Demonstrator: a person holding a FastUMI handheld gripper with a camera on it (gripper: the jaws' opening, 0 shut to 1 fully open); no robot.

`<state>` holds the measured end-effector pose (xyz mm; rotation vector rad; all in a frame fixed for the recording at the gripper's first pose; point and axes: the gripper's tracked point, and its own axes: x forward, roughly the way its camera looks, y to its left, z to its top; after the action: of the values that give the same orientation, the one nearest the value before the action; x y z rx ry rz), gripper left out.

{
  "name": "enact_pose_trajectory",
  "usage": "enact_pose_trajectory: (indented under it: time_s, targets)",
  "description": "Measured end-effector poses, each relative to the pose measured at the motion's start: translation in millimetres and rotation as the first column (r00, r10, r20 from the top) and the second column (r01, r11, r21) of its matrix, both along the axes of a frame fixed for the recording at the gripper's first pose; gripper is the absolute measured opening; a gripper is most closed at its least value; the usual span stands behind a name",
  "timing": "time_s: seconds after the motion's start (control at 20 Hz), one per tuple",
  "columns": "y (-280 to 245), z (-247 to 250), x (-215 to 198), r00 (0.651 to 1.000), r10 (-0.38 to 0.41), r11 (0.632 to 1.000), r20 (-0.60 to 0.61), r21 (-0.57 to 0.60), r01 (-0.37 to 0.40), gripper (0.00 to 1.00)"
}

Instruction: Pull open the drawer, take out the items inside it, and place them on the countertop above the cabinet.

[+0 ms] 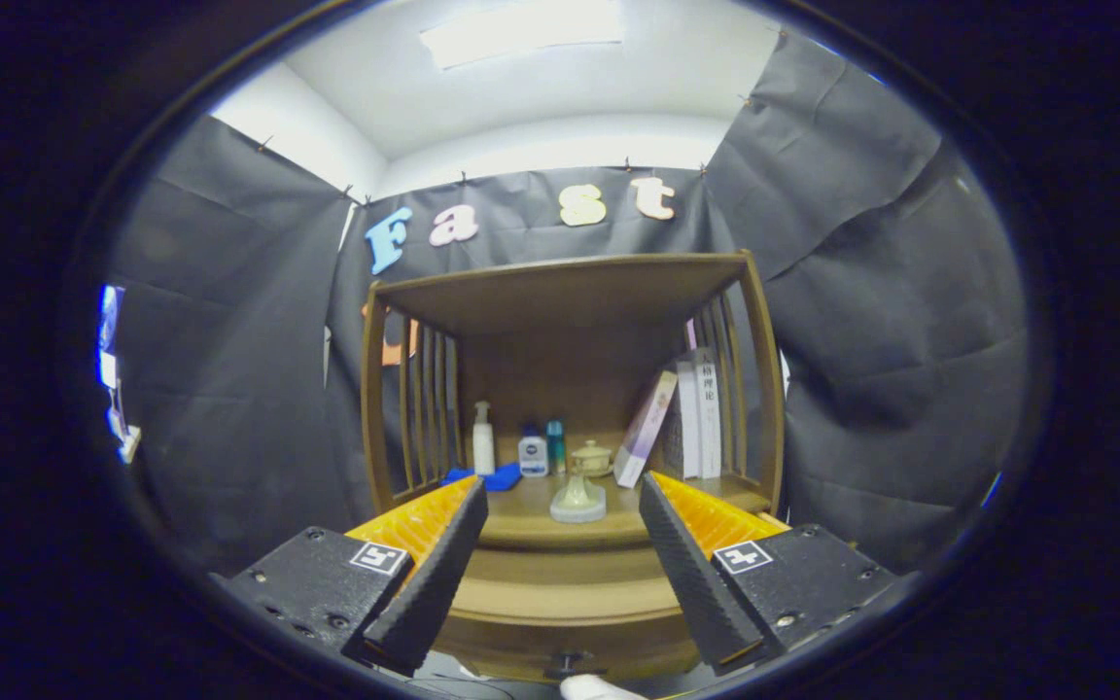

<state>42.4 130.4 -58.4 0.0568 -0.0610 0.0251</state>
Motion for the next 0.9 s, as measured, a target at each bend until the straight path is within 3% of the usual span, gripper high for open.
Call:
enact_pose_trajectory:
  time_s: [0.4, 0.9]
  targets:
    - [-14, -99, -23, 0.990, -0.071, 0.997, -0.125, -0.040, 0.066, 0.99]
    - [-20, -140, -1, 0.974, -0.096, 0.995, -0.205, -0.046, 0.089, 1.00]
